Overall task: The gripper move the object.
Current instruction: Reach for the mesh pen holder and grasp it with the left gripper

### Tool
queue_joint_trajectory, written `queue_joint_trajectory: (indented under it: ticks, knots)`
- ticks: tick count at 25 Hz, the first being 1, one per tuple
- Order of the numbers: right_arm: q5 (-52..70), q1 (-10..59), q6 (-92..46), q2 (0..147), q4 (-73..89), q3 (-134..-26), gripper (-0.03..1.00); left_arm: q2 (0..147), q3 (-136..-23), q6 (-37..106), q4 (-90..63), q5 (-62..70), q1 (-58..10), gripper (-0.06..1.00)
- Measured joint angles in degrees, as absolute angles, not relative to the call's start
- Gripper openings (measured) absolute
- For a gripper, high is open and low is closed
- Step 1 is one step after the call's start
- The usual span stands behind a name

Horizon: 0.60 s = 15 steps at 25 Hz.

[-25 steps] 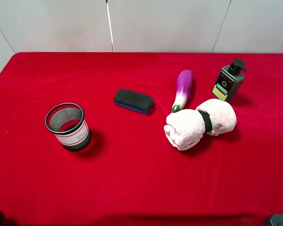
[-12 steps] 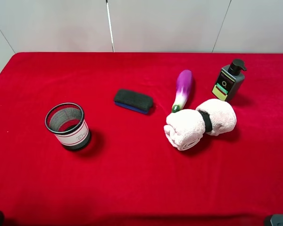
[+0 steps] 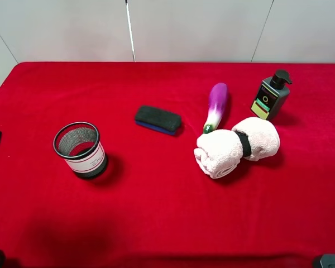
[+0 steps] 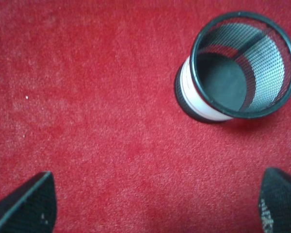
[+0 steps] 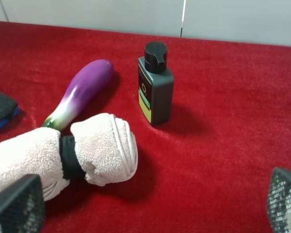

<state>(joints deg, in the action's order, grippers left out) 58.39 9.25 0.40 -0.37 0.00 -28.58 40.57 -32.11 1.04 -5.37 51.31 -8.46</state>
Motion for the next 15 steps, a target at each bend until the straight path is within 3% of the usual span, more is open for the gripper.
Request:
queue_joint_trajectory:
  ticks: [15]
  knots:
    - [58.4,9.2,0.4,-0.4,0.0,-28.6,0.69,42.6,-32.2,1.0,-1.6,47.8,-8.5,0.82]
